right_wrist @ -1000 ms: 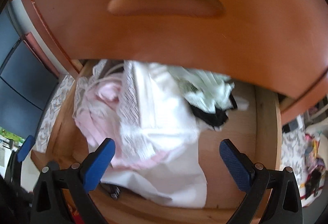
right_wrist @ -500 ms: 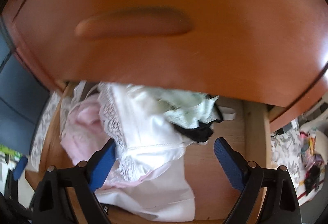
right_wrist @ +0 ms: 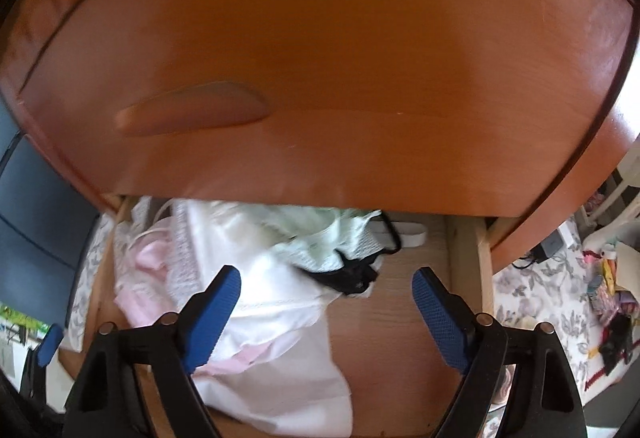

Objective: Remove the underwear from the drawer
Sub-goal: 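Move the right gripper back into the drawer toward the pale green lace cloth, then grasp the pale green lace cloth with the right gripper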

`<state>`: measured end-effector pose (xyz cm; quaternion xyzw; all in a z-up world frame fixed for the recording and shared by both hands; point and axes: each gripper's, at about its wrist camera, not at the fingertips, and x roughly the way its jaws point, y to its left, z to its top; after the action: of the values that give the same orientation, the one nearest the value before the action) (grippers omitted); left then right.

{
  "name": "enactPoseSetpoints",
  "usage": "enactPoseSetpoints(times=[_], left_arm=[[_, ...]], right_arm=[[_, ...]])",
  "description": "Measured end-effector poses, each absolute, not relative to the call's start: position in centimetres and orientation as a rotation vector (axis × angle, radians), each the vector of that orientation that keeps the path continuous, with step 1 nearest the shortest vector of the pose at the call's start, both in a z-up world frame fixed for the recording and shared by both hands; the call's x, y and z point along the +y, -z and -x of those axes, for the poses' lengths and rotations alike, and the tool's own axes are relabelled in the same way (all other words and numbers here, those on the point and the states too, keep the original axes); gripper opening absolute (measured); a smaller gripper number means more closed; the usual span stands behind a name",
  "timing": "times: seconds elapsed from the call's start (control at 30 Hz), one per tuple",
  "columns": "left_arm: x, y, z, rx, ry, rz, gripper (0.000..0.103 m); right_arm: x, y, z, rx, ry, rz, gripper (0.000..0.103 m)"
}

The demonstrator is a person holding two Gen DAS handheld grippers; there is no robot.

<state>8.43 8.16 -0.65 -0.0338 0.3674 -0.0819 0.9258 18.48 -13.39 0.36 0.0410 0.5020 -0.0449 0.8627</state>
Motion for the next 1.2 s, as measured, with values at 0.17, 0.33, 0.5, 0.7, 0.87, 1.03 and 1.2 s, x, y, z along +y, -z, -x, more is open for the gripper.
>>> enactPoseSetpoints(times=[0.17,0.33,0.5,0.7,0.87,1.03,1.2], left_arm=[[8.0,0.7,-8.4,0.755,0.167,0.064,0.103],[7.9,0.6,-8.4,0.757,0.168,0.057,0.103],[7.9,0.6,-8.4,0.759,0.169,0.054,0.103],[7.8,0.7,-8.4,0.759,0.171,0.052,0.103],[7.8,0.7,-8.4,0.763,0.171,0.051,0.103],[7.7,0.8,-8.5,0.765,0.174,0.048,0.103],[7.7,0.8,-8.5,0.766,0.174,0.047,0.103]], right_arm=[[-13.7,1.1,-19.7,1.054,0.116,-0.079,0.077],[-13.8,1.9,-20.4,1.059,0.117,-0.073,0.065],[-14.0,2.4,-20.8,1.067,0.107,-0.087,0.054],[-13.6,2.9,-21.5,1.103,0.090,-0.085,0.034],[-12.8,3.3,-22.3,1.132,0.076,-0.074,0.013],[-12.8,2.8,-22.0,1.133,0.067,-0.059,0.007],[-12.4,2.5,-20.4,1.135,0.041,-0.050,0.006]])
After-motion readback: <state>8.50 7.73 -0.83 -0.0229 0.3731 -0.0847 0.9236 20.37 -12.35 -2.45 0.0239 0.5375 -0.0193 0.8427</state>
